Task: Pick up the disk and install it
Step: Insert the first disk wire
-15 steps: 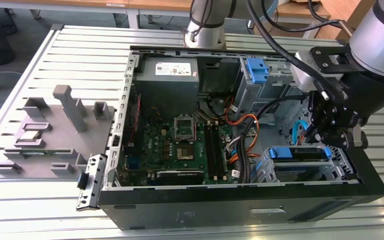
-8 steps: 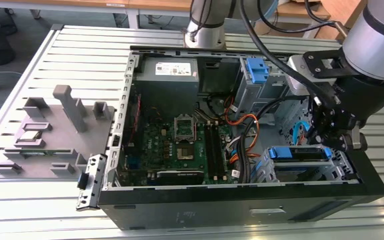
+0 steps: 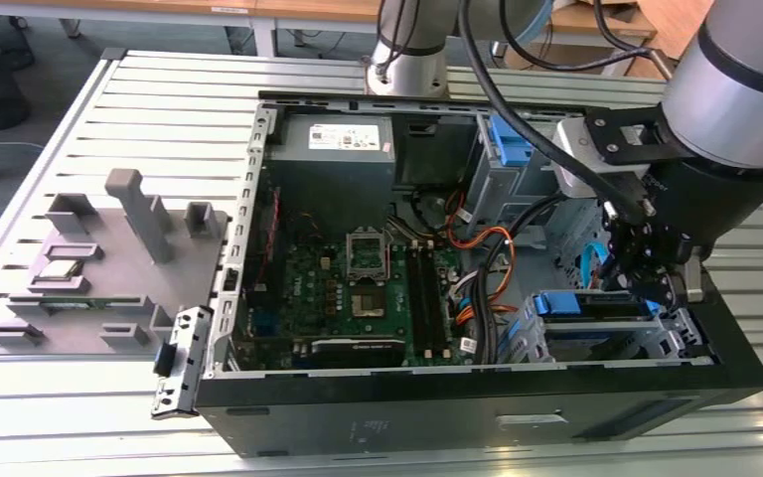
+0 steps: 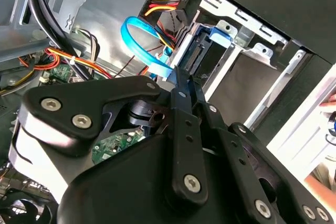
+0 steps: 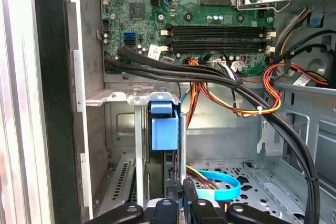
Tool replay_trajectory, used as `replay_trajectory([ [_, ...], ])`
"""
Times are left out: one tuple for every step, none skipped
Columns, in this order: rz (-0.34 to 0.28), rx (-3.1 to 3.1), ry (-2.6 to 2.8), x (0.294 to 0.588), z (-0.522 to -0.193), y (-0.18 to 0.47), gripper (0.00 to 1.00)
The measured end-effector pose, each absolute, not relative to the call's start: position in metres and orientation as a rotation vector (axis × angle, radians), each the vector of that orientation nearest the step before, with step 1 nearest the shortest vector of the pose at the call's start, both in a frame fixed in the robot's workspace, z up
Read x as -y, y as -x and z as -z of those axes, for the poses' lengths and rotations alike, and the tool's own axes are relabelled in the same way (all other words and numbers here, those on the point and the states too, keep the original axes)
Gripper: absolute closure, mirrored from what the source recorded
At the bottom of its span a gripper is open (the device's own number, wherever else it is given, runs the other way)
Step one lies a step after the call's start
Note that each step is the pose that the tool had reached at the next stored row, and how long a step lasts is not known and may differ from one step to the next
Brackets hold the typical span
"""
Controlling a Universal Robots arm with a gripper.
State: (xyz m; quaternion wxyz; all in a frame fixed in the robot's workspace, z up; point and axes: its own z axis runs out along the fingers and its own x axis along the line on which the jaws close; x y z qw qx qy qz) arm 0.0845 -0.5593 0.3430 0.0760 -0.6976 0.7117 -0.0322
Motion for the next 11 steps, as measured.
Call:
replay_trajectory([
  [0.097, -2.134, 2.092, 0.5595, -0.3429, -0.0844, 0.84],
  [0.098, -2.133, 2.091, 0.5600, -0.3425, -0.0844, 0.84],
  [0.100, -2.131, 2.089, 0.5609, -0.3420, -0.0841, 0.84],
  [0.104, -2.129, 2.087, 0.5618, -0.3415, -0.0838, 0.84],
  [0.106, -2.128, 2.086, 0.5624, -0.3408, -0.0834, 0.84],
  [0.107, -2.127, 2.086, 0.5626, -0.3405, -0.0832, 0.84],
  [0.107, -2.127, 2.086, 0.5627, -0.3404, -0.0827, 0.84],
  [0.108, -2.127, 2.086, 0.5627, -0.3401, -0.0820, 0.84],
  [0.108, -2.126, 2.085, 0.5628, -0.3394, -0.0813, 0.84],
  [0.109, -2.126, 2.085, 0.5628, -0.3387, -0.0807, 0.84],
  [0.109, -2.126, 2.085, 0.5628, -0.3380, -0.0802, 0.84],
])
